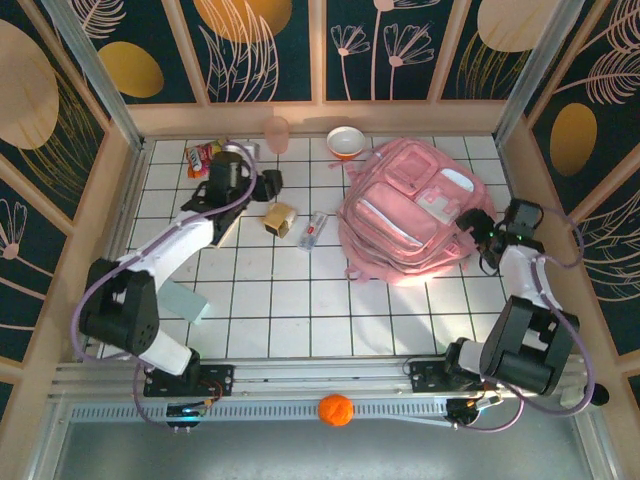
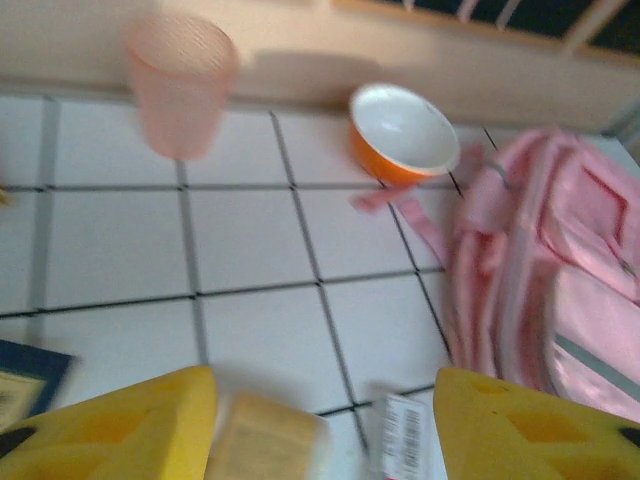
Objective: Pack books, pencil case, and school supplies into a backpack
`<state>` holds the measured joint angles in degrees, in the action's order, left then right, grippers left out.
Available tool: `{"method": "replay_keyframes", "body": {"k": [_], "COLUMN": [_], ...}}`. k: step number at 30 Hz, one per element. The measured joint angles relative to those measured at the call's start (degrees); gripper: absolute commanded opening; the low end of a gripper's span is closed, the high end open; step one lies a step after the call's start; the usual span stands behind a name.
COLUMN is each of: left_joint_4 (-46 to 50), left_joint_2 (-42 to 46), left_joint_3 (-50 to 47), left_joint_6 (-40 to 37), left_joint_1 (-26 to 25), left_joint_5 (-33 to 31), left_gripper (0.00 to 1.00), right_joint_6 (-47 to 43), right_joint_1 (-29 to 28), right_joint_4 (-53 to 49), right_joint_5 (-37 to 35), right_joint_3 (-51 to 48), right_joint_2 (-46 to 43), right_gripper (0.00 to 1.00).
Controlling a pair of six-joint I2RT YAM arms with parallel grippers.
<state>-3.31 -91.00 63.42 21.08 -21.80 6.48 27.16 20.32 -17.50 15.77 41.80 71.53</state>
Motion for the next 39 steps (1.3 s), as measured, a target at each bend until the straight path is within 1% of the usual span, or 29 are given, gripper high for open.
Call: {"method": "replay_keyframes", "body": {"k": [4, 5, 8, 11, 14, 16, 17, 18, 20, 22, 27, 29, 32, 37, 39], "left_joint_4": [1.0, 1.5, 3.0, 3.4, 3.6, 4.5, 4.9, 5.5, 6.1, 6.6, 5.2, 3.0, 0.4, -1.9, -2.9], "left_joint_2": [-8.7, -11.3, -18.8, -26.1, -32.1, -36.0, -38.2, -40.2, -42.8, -44.0, -44.2, -43.1, -39.6, -31.2, -27.2], "left_joint_3": [7.0, 9.6, 18.0, 26.0, 31.8, 35.5, 37.7, 39.6, 41.5, 41.6, 40.3, 37.3, 30.4, 17.4, 11.6], "left_joint_6": [1.4, 1.7, 1.9, 1.9, 1.9, 1.9, 1.9, 1.9, 1.7, 1.2, 0.1, -0.4, -0.9, -1.1, -1.1], "left_joint_1": [-4.9, -6.2, -9.2, -11.6, -13.0, -13.4, -13.5, -13.5, -13.7, -13.8, -14.9, -15.3, -15.8, -15.9, -15.8], "left_joint_5": [1.9, 2.1, 2.6, 3.7, 4.4, 5.1, 5.3, 5.6, 5.9, 6.4, 7.0, 7.3, 7.7, 7.7, 7.6], "left_gripper": [0.60, 0.62, 0.63, 0.63, 0.64, 0.62, 0.59, 0.58, 0.55, 0.48, 0.18, 0.10, 0.04, 0.04, 0.05], "right_joint_6": [3.0, 3.7, 5.9, 8.0, 9.3, 9.8, 9.9, 10.2, 10.6, 10.7, 10.6, 10.3, 9.2, 7.5, 7.4], "right_joint_1": [0.7, 0.7, 0.7, 0.7, 0.8, 1.0, 1.1, 1.1, 1.1, 1.1, 1.1, 0.9, -0.7, -4.8, -7.4], "right_joint_4": [0.6, 1.4, 4.0, 6.1, 8.9, 10.7, 11.7, 12.5, 13.9, 15.3, 18.2, 19.4, 20.3, 21.0, 21.4], "right_joint_5": [1.4, 1.6, 2.1, 2.1, 0.9, 0.9, 0.9, 0.9, 0.8, 0.3, 0.4, 0.9, 1.5, 1.9, 1.7], "right_joint_3": [-2.6, -3.2, -5.2, -6.3, -7.8, -8.5, -8.7, -8.8, -8.9, -9.2, -10.1, -10.3, -10.8, -11.8, -12.3], "right_joint_2": [-2.4, -2.9, -3.9, -4.1, -5.3, -5.8, -5.7, -5.5, -4.6, -3.7, 0.4, 2.5, 4.6, 5.4, 5.3], "right_gripper": [0.93, 0.93, 0.92, 0.92, 0.92, 0.91, 0.91, 0.90, 0.89, 0.88, 0.81, 0.79, 0.77, 0.75, 0.75]}}
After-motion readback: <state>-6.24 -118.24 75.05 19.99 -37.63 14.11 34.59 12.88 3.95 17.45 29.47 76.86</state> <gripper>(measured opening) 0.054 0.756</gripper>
